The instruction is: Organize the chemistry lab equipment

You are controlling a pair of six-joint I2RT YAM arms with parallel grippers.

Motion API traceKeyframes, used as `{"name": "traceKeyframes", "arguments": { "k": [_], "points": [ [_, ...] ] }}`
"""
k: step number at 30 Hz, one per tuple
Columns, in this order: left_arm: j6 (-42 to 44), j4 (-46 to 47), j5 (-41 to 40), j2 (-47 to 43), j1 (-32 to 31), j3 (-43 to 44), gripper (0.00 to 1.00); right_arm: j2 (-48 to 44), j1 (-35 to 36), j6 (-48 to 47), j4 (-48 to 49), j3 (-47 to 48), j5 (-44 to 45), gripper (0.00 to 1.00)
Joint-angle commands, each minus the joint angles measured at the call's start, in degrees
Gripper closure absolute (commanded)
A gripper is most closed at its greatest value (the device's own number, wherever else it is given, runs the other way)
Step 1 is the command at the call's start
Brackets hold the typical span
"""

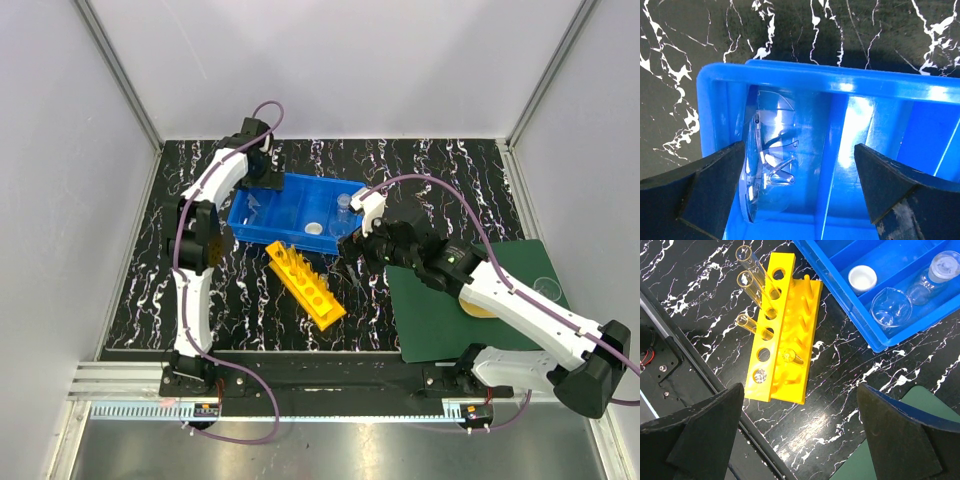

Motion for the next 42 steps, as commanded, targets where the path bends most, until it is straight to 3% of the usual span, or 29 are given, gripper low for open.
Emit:
{"name": "traceKeyframes", "arguments": {
  "k": [1, 9, 16, 24, 31, 37, 42],
  "points": [
    [0.4, 0.3, -0.4, -1.4, 0.5, -0.3, 0.01, -0.2, 0.5, -0.4, 2.6, 0.8, 0.4, 0.00],
    [-0.3, 0.3, 2.4, -6.7, 0.5, -1.3, 0.01, -1.0, 0.6, 0.0, 2.1, 1.0, 1.0, 0.00],
    [1.0, 2.3, 5.9, -17.9, -0.1, -5.8, 0.01, 0.0, 0.7, 0.9, 0.1, 3.2, 3.3, 0.00],
    [-2.2, -1.1, 8.6, -27.9, -0.4, -8.4, 0.01, 2.0, 0.8, 3.1, -2.3, 6.9, 15.4, 0.00],
    [-0.8, 2.5, 10.0, -45.0, -0.4, -21.1, 0.01, 4.4, 0.7, 3.6, -6.2, 12.7, 20.9, 0.00],
    [-2.2, 4.7, 8.7, -59.4, -0.4, -28.7, 0.01, 3.8, 0.7, 7.2, -11.6, 16.5, 34.1, 0.00],
    [-2.9, 4.5, 8.3, -70.3, -0.4, -33.4, 0.01, 1.2, 0.6, 10.1, -15.8, 20.0, 38.8, 0.00]
  ]
}}
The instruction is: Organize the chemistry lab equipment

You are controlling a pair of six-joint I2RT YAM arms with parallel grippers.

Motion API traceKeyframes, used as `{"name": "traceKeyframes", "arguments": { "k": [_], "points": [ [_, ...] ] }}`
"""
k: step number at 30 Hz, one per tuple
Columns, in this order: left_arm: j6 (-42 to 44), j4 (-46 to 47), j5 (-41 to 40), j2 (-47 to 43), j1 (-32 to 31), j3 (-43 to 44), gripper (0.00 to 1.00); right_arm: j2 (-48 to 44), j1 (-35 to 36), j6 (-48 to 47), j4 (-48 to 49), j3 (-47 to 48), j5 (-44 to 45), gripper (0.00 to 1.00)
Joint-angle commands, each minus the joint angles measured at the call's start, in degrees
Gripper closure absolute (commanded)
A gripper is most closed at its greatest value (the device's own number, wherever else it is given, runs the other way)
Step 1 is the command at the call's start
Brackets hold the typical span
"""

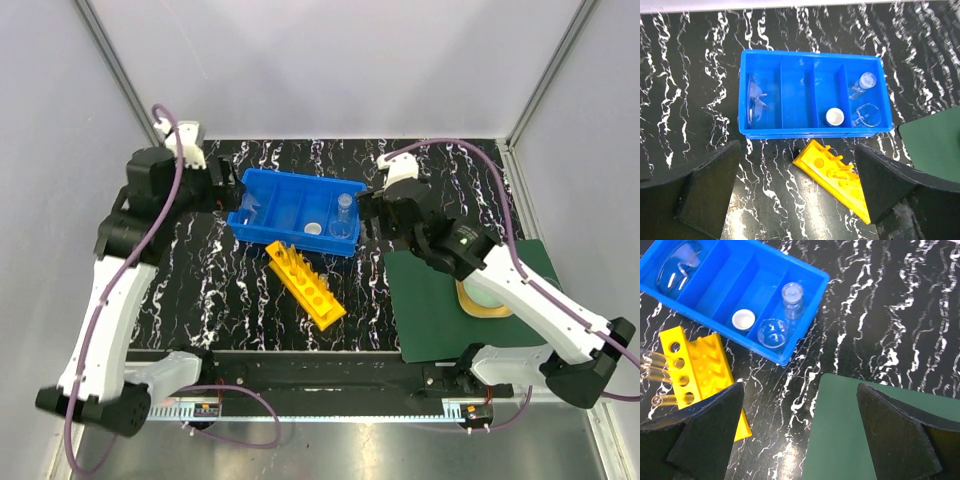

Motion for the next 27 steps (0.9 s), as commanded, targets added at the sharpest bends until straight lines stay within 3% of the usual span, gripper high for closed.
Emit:
{"name": "traceKeyframes", "arguments": {
  "k": [1, 5, 14, 21, 27],
  "points": [
    [-1.2, 2.7, -0.1, -9.4, -0.1, -3.1, 0.01, -4.0, 0.2, 4.0, -5.4, 4.9, 8.3, 0.00],
    [-1.4, 2.6, -2.2, -16.3, -0.1, -7.0, 0.01, -5.8, 0.2, 6.9, -10.0, 7.6, 10.5, 0.00],
    [-3.0, 2.1, -4.3, -29.8, -0.1, -16.9, 0.01, -13.7, 0.2, 18.5, -18.1, 5.8, 24.5, 0.00],
    [-3.2, 1.1, -9.9, -35.8, -0.1, -21.3, 0.01, -21.2, 0.2, 18.1, -17.3, 0.1, 28.0, 0.00],
    [-3.1, 1.7, -14.6, -36.7, -0.1, -21.3, 0.01, -21.3, 0.2, 17.4, -16.2, 0.2, 27.7, 0.00]
  ]
}}
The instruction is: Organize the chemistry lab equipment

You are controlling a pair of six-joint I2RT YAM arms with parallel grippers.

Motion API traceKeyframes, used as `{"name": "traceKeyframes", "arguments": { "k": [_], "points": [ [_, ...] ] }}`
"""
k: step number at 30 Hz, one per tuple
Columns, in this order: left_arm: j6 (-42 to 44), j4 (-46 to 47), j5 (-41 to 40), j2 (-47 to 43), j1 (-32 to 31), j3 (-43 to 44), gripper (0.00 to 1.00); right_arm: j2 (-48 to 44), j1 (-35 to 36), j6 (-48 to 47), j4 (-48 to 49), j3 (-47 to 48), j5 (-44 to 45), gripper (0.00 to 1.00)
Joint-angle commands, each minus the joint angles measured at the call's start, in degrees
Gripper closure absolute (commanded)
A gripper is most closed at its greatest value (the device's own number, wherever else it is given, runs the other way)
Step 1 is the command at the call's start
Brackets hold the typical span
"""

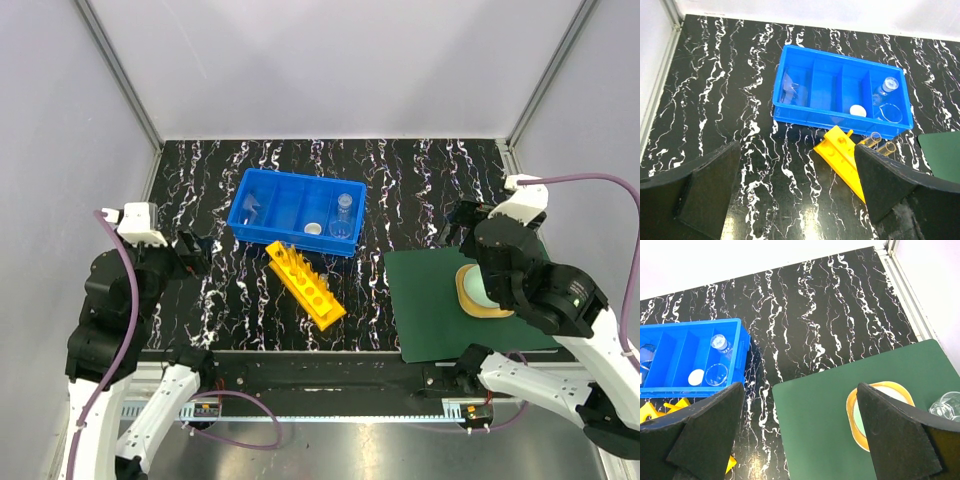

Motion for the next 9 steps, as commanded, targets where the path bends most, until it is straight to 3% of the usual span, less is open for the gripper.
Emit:
{"name": "traceKeyframes", "arguments": {
  "k": [1, 6, 9],
  "points": [
    [-0.6, 3.0, -5.1, -0.6, -0.1, 0.5, 0.01, 1.1, 0.2, 0.7, 1.7, 0.0, 2.0, 0.00],
    [-0.9, 3.8, -5.3, -0.1, -0.1, 1.4, 0.01, 5.3, 0.2, -3.3, 3.5, 2.3, 2.6, 0.00],
    [-0.3, 5.7, -6.3, 0.1, -0.1, 0.9, 0.01, 4.5, 0.2, -6.2, 10.1, 0.2, 5.1, 0.00]
  ]
}}
